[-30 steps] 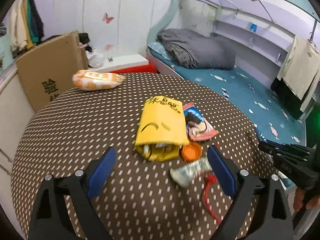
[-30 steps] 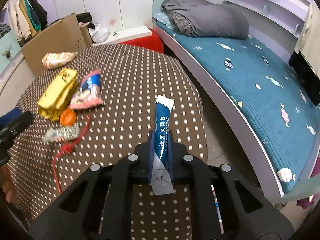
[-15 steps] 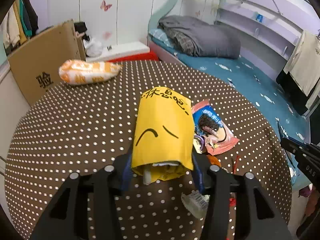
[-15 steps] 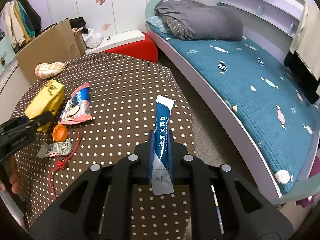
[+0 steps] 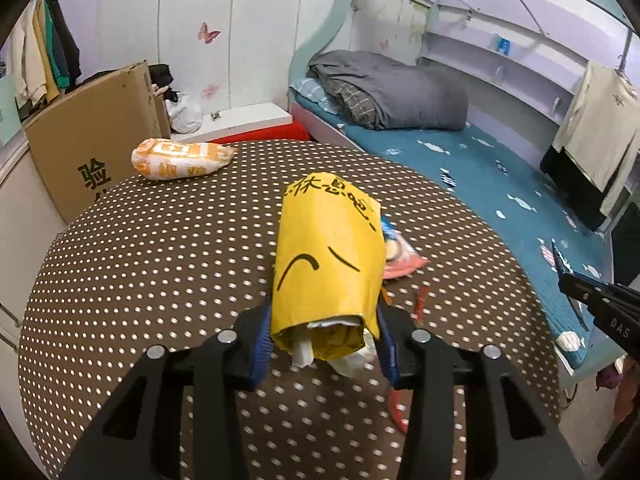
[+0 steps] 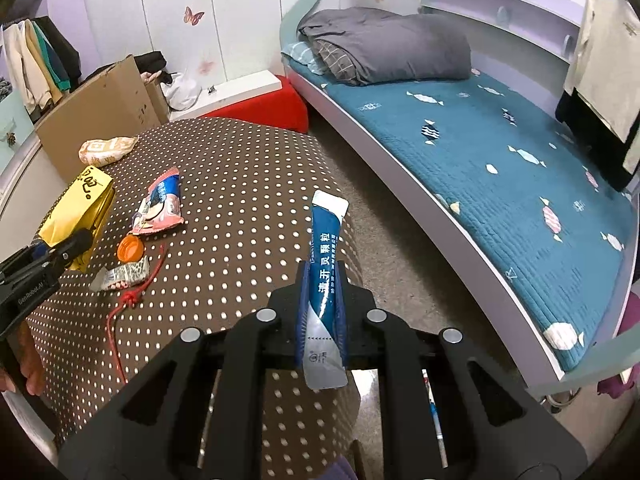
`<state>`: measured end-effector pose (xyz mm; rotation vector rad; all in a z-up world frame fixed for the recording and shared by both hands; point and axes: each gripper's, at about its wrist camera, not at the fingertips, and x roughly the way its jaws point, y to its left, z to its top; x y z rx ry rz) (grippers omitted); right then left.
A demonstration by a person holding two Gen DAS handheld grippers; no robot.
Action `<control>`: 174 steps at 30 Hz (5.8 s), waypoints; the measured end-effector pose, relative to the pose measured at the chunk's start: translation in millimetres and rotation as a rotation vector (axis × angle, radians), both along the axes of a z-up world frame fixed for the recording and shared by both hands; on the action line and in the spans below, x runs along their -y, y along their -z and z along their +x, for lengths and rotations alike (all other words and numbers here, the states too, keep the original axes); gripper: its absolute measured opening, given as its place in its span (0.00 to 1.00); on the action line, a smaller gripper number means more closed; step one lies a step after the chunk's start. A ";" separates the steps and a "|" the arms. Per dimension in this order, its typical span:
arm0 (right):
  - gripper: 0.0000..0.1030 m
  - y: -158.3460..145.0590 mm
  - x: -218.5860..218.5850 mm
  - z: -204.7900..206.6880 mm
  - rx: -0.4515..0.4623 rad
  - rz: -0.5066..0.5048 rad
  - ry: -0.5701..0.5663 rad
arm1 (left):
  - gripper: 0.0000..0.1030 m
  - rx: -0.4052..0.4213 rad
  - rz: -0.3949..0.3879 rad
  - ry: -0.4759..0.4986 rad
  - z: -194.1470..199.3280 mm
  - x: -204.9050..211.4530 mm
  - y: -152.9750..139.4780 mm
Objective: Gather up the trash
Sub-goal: 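Carry the yellow bag and toothpaste tube over the wastebasket, then open both tools to drop the bag and tube into the wastebasket, then move both tools back over the polka-dot table, then grasp the white barcode wrapper with the left tool while the right tool grasps the red string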
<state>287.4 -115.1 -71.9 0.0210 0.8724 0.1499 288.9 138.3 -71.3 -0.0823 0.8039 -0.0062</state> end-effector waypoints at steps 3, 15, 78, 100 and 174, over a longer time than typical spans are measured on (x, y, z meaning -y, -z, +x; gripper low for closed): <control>0.12 -1.7 11.4 -8.6 0.000 0.008 0.016 | 0.41 -0.002 -0.001 0.025 -4.9 13.6 -2.6; 0.12 -9.8 72.2 -47.3 0.016 0.032 0.102 | 0.42 -0.008 -0.006 0.167 -19.5 93.6 -1.7; 0.62 90.2 274.3 -135.5 -0.171 0.189 0.572 | 0.75 -0.201 0.026 0.633 -48.7 357.3 90.7; 0.62 56.0 241.8 -131.0 -0.113 0.172 0.500 | 0.81 -0.104 -0.003 0.561 -53.2 317.8 43.7; 0.62 31.5 -69.1 -20.8 -0.137 0.025 -0.030 | 0.29 -0.100 0.123 0.372 21.6 17.6 39.9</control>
